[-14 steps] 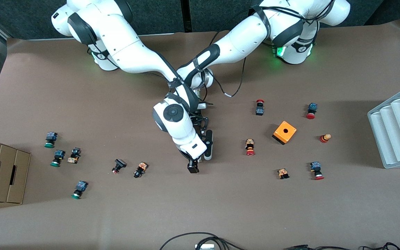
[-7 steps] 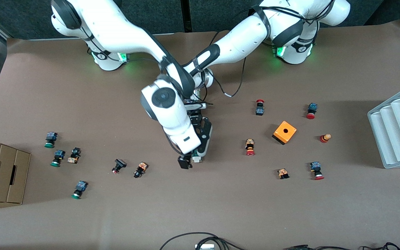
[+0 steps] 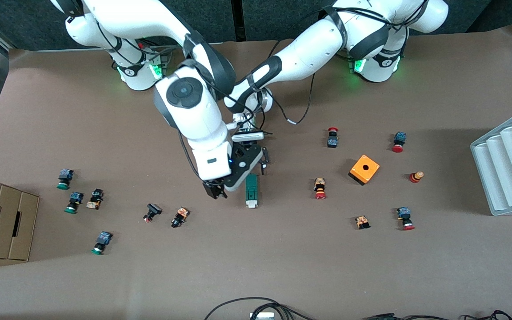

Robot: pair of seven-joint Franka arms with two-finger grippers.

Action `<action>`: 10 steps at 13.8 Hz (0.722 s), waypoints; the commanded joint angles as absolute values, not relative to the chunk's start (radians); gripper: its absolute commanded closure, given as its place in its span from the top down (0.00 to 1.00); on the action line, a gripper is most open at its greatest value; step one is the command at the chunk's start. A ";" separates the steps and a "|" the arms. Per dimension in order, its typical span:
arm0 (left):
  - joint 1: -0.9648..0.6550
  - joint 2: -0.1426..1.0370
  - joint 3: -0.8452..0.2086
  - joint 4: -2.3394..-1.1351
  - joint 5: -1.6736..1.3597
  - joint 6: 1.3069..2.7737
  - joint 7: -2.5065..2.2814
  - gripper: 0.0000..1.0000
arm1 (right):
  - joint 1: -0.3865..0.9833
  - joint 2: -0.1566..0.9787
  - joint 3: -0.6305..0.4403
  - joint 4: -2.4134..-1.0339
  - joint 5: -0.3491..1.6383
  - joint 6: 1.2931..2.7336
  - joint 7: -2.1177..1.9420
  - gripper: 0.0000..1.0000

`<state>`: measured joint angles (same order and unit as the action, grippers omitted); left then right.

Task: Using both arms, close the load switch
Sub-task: 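Lift the right gripper off the lever while the left gripper releases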

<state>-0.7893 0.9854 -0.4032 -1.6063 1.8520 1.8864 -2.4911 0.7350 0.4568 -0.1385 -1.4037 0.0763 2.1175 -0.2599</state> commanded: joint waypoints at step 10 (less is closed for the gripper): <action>-0.793 0.832 -0.423 -1.601 1.479 1.891 -1.973 1.00 | 0.574 0.278 -0.137 -1.428 0.061 1.872 -0.029 1.00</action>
